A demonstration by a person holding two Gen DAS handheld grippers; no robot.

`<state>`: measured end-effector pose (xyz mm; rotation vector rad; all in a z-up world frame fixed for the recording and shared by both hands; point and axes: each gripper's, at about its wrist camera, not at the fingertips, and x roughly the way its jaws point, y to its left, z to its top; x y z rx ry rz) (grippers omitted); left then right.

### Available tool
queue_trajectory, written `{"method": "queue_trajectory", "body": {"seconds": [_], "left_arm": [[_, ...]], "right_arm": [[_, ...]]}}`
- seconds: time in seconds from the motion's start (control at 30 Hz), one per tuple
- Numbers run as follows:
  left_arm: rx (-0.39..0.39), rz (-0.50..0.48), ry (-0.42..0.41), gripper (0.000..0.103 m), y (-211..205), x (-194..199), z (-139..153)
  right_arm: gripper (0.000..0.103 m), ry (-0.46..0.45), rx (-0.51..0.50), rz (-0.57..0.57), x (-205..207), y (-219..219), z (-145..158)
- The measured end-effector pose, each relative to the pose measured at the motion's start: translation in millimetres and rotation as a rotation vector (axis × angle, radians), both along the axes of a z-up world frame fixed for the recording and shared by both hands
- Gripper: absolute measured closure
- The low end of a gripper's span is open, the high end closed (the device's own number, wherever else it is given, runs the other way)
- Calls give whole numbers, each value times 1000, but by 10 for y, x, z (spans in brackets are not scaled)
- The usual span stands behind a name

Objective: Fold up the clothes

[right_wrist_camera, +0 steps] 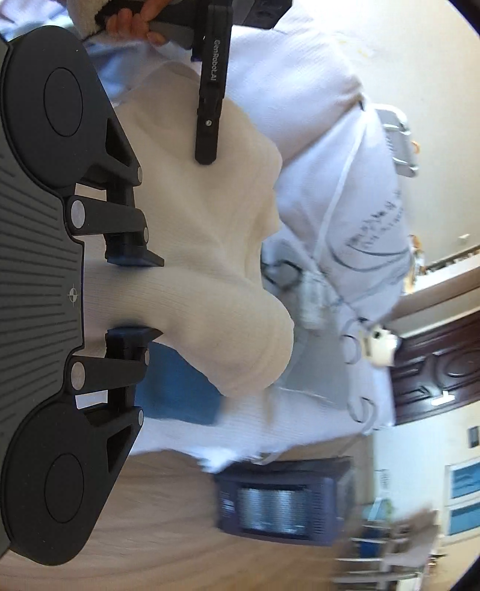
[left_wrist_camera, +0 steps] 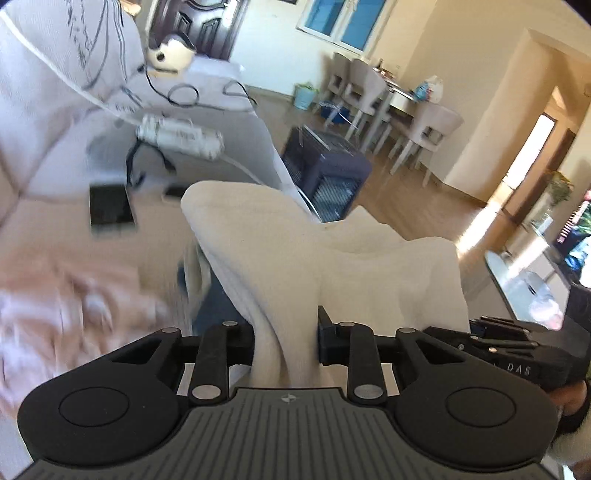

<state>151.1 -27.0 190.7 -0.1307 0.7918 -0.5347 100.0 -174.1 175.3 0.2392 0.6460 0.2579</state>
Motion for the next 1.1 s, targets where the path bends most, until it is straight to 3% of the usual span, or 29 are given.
{"method": "queue_trajectory", "body": {"seconds": [0.13, 0.27, 0.37, 0.4, 0.47, 0.53, 0.67, 0.77, 0.83, 0.9, 1.0, 1.1], "left_arm": [[68, 41, 25, 78, -259, 545, -173], [140, 84, 140, 74, -401, 953, -658], [240, 121, 163, 53, -387, 1088, -1043], [246, 135, 163, 37, -347, 1110, -1109], [226, 175, 182, 21, -224, 1157, -1185], [157, 188, 214, 22, -92, 1185, -1180], [158, 198, 161, 26, 55, 1035, -952], [164, 182, 118, 41, 171, 842, -725], [145, 158, 89, 53, 236, 715, -562], [94, 130, 44, 61, 245, 581, -384], [42, 50, -3, 62, 104, 479, -260], [82, 1, 19, 63, -124, 544, -420]], "right_arm": [[72, 7, -11, -26, 502, -107, -170], [72, 68, 19, -50, 919, -266, -560], [69, 117, 52, -49, 1147, -400, -896], [66, 118, 69, -50, 1186, -439, -957], [56, 124, 88, -54, 1237, -509, -1028], [50, 125, 81, -62, 1216, -551, -1016], [50, 87, 52, -89, 1062, -573, -824], [51, 52, 38, -127, 914, -645, -620], [76, 55, 43, -111, 862, -650, -509], [85, 55, 34, -68, 815, -560, -411], [85, 55, 7, -1, 757, -304, -356], [85, 62, -35, 15, 801, -86, -444]]}}
